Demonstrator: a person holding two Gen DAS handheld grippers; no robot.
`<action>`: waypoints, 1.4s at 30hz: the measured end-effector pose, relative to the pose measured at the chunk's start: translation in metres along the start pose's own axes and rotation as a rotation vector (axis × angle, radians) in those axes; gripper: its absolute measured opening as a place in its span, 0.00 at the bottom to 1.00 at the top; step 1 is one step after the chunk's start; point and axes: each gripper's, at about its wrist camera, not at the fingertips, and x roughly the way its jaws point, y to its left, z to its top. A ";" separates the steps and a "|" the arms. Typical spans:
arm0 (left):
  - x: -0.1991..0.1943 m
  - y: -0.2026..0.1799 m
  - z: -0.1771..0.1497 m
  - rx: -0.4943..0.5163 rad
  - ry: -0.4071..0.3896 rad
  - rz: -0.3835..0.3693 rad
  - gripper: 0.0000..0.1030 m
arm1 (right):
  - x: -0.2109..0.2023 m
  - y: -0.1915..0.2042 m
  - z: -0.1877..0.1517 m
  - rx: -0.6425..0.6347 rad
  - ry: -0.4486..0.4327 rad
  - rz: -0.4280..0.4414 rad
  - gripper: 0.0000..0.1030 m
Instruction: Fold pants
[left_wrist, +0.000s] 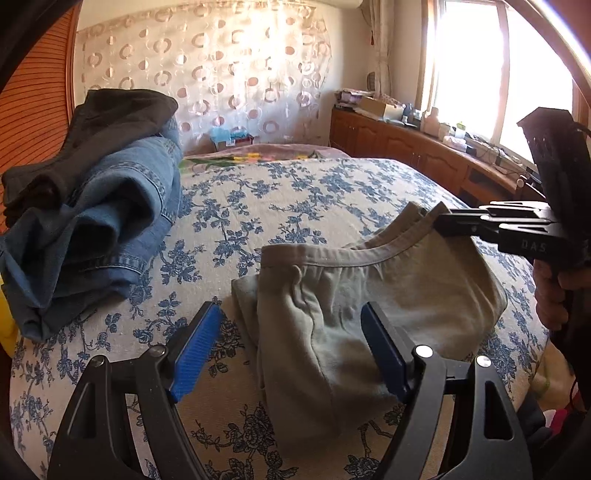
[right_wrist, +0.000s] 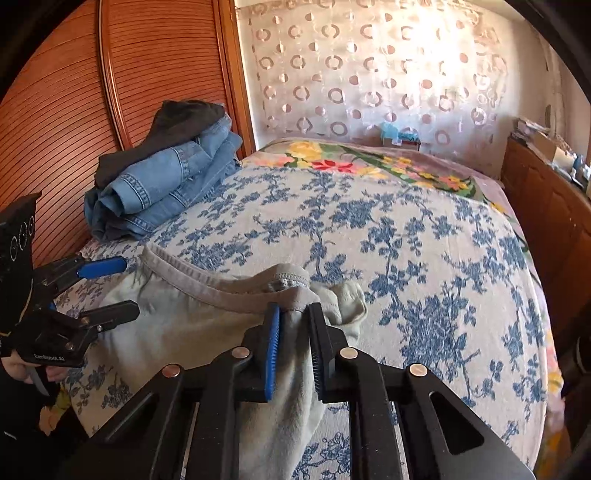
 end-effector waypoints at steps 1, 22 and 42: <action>0.000 0.000 0.000 -0.003 -0.002 0.002 0.77 | -0.002 0.001 0.001 -0.002 -0.013 -0.001 0.12; 0.004 0.002 0.000 -0.018 0.019 0.021 0.77 | 0.034 -0.007 0.015 0.032 0.036 -0.073 0.29; 0.019 0.001 0.029 0.043 0.059 -0.006 0.52 | 0.004 -0.007 -0.002 0.011 0.007 -0.044 0.47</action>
